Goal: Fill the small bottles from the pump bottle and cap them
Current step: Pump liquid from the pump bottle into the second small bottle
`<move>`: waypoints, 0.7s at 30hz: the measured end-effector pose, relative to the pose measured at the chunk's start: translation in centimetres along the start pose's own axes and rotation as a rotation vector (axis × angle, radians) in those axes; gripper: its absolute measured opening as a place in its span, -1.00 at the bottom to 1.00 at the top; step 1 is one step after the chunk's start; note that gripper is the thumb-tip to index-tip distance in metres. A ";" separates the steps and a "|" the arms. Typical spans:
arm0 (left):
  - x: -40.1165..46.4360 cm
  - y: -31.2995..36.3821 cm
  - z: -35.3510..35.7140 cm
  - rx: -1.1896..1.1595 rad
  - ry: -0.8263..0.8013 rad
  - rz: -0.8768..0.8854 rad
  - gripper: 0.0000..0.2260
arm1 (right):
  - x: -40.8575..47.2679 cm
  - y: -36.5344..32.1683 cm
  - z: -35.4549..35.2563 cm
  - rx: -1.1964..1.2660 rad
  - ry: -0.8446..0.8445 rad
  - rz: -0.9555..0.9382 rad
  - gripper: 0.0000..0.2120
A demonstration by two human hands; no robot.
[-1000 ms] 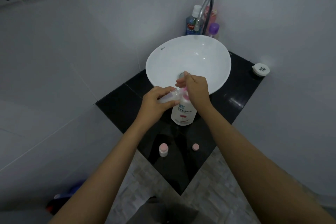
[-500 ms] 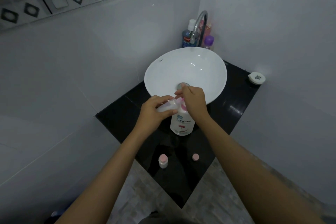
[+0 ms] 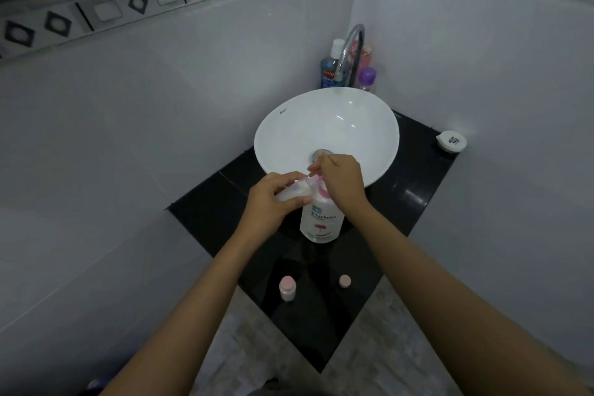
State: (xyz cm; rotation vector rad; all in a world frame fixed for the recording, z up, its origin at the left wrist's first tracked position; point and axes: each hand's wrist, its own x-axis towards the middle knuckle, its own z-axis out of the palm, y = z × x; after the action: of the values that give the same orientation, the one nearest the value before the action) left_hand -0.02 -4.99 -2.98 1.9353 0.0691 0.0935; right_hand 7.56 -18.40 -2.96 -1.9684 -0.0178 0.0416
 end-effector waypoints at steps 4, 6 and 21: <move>-0.1 -0.1 0.1 0.004 0.000 0.003 -0.67 | -0.3 0.5 0.4 0.096 0.037 0.018 -0.61; 0.0 -0.3 0.2 0.019 0.003 -0.007 -0.66 | -0.3 0.9 0.6 0.100 0.037 0.020 -0.60; 0.2 0.0 0.1 0.045 -0.001 -0.003 -0.68 | -0.6 0.5 0.3 0.078 0.045 0.013 -0.60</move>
State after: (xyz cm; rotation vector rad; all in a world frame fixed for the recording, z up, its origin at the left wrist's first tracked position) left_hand 0.15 -5.03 -3.00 1.9802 0.0740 0.0896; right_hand 6.97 -18.28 -3.53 -1.8909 0.0260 0.0064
